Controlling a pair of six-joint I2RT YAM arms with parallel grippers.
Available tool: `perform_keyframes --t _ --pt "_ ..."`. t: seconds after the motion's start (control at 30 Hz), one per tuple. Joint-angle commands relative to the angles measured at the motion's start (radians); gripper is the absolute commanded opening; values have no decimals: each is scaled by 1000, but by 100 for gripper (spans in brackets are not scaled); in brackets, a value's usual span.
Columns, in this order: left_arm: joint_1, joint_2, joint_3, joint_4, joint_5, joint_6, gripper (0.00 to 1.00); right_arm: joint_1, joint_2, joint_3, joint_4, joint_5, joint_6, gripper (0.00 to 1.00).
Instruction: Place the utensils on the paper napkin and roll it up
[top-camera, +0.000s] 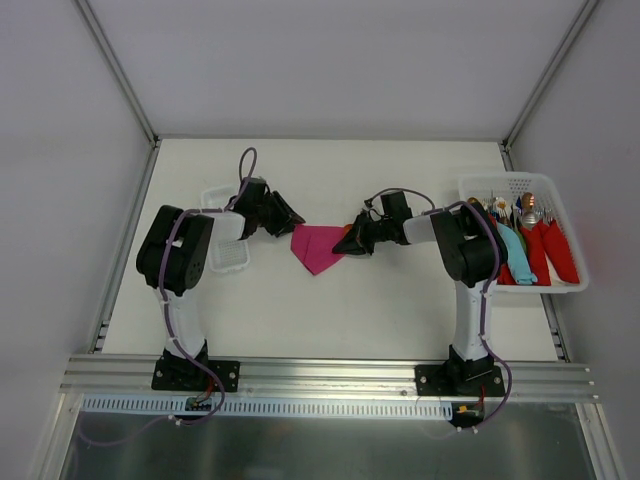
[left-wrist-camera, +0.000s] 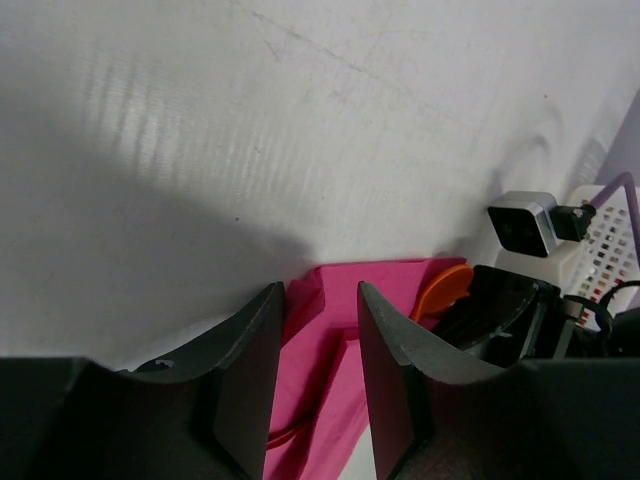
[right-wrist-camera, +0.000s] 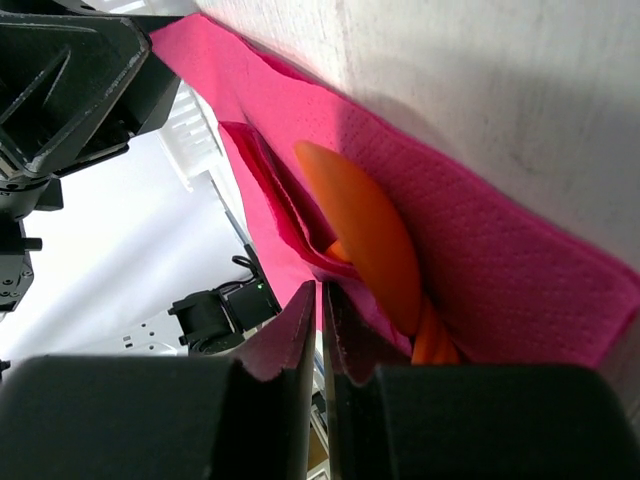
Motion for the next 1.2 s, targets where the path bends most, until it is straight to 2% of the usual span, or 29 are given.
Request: perform_keyframes --t 0.0,0.27,0.37,0.5,0.63,0.77,0.97,1.17 --pt "1 53 -28 -18 54 -14 36 -6 64 -1 -166 75 -25 9" --pt "1 43 -72 132 158 -34 34 -1 66 12 -190 78 -39 9" --pt "1 33 -72 99 168 -26 34 -1 67 13 -196 81 -45 9" --pt "2 -38 -112 -44 36 1 35 -1 63 15 -204 86 -51 9" --pt "2 -166 -219 -49 -58 0 38 -1 58 16 -219 92 -58 9" --pt "2 -239 -308 -11 -79 -19 40 -1 63 19 -233 99 -67 9" --pt "2 -178 -345 96 20 -75 41 0 69 27 -241 98 -71 9" --pt "2 -90 -350 201 49 -166 41 2 70 32 -247 99 -73 9"
